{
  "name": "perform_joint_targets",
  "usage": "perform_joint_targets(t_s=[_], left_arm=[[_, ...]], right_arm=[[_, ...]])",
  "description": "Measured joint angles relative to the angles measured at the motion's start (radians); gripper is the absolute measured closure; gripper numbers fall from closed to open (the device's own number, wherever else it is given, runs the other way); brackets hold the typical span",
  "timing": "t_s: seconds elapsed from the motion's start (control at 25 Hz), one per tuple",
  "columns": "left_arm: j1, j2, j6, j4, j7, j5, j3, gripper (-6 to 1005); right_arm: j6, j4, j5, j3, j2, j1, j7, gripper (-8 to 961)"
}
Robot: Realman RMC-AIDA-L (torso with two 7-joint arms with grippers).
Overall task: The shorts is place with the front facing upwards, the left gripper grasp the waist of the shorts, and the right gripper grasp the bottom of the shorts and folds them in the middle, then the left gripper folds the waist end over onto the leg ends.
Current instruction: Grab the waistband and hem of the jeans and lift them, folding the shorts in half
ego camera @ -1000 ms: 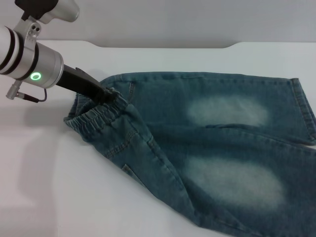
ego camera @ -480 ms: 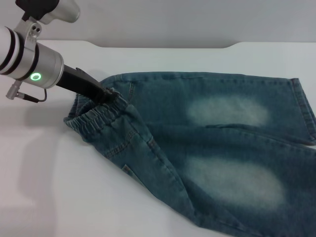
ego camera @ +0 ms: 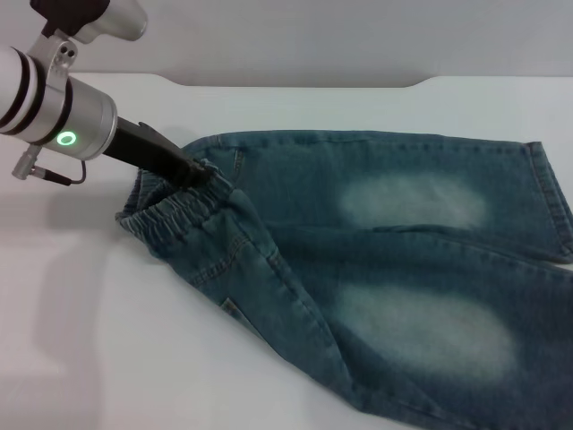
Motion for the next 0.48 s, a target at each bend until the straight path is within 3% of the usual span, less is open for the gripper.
perform_joint_targets(t_s=[0.48], left_arm=[[-0.004, 0.0, 0.0, 0.002, 0.0, -0.003, 0.0, 958]], right_arm=[[0.023, 0.002, -0.016, -0.024, 0.002, 0.013, 0.02, 399]])
